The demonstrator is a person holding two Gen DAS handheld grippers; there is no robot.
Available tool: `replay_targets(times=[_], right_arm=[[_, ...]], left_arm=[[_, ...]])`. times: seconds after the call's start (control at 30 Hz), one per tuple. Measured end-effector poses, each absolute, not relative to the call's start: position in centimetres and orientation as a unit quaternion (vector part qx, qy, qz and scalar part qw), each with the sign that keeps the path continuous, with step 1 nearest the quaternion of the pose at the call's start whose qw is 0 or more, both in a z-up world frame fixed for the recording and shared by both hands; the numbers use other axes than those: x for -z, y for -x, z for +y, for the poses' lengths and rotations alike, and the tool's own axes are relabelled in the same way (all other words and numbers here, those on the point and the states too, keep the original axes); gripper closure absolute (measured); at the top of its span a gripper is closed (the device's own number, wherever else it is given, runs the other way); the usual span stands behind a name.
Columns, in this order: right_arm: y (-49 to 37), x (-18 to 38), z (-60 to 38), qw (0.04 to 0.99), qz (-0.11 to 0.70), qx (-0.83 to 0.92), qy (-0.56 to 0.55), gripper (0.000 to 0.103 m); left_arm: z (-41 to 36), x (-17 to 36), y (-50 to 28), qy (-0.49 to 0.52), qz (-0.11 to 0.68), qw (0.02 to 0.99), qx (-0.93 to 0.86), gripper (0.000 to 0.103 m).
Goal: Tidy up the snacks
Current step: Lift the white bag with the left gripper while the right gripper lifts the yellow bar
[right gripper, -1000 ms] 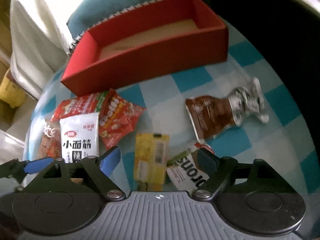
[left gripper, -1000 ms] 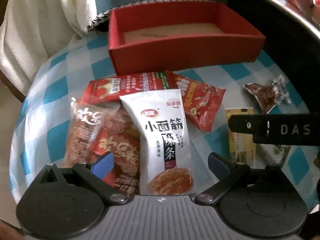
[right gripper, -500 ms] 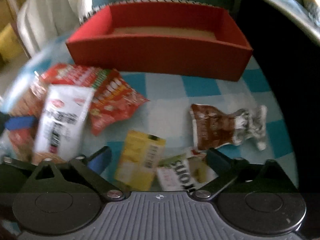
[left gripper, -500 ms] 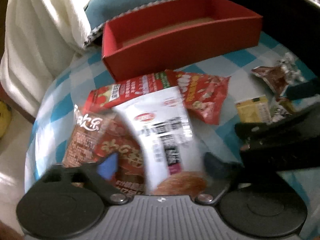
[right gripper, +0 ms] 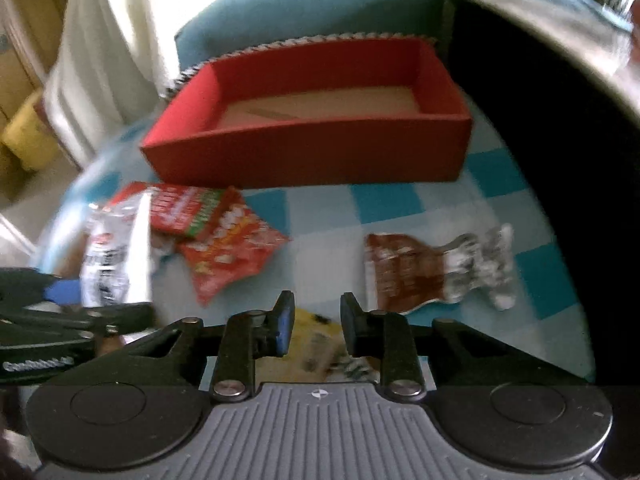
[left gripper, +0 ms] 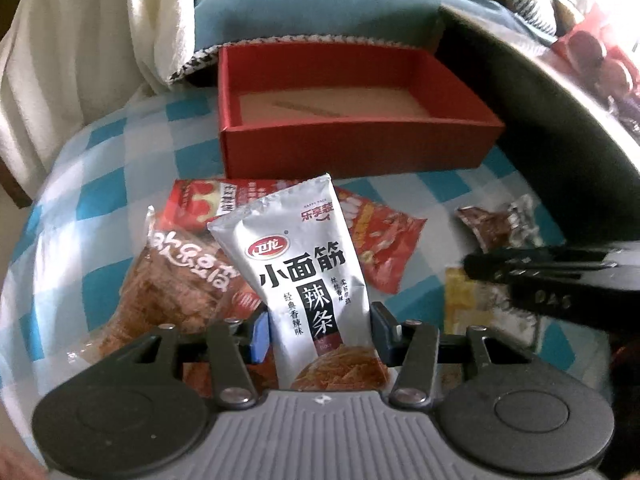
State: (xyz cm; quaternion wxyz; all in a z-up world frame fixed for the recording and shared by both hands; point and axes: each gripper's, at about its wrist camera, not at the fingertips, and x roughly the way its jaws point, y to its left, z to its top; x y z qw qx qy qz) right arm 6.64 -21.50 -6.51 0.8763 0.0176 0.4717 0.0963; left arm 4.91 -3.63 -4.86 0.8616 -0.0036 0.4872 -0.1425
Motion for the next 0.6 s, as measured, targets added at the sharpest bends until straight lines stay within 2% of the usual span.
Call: replay_targets(times=[0.23,0.33,0.4,0.43,0.47,0.53,0.6], right_arm=[[-6.9,6.9,-21.8,0.865,0.484,-0.116,-0.064,0.071],[-6.6,6.9,-22.8,0.850,0.499,-0.112,-0.125,0.056],[-5.4,6.0,-23.7,0.847,0.495,-0.104,-0.165,0.039],[-4.7,5.5,-23.7,0.847,0.497,-0.094,-0.162,0.014],[-4.0,5.1,-23.6,0.849,0.497,-0.088,-0.156,0.004],[-2.6,4.9,-23.3,0.856,0.483,-0.095,-0.161,0.005],[-2.4,5.8,-22.6,0.846,0.504,-0.080,-0.156,0.005]], left_arm=[[-3.0,4.5,-5.3,0.018,0.487,0.861,0.142,0.061],[-2.2,4.0,-5.5,0.034,0.485,0.862,0.143,0.061],[-1.6,3.5,-5.5,0.049,0.482,0.862,0.148,0.061],[-1.4,3.3,-5.5,0.054,0.482,0.862,0.149,0.061],[-1.1,3.2,-5.4,0.061,0.481,0.862,0.150,0.061],[-0.8,3.0,-5.4,0.067,0.482,0.860,0.154,0.061],[-0.6,2.9,-5.2,0.072,0.483,0.858,0.161,0.061]])
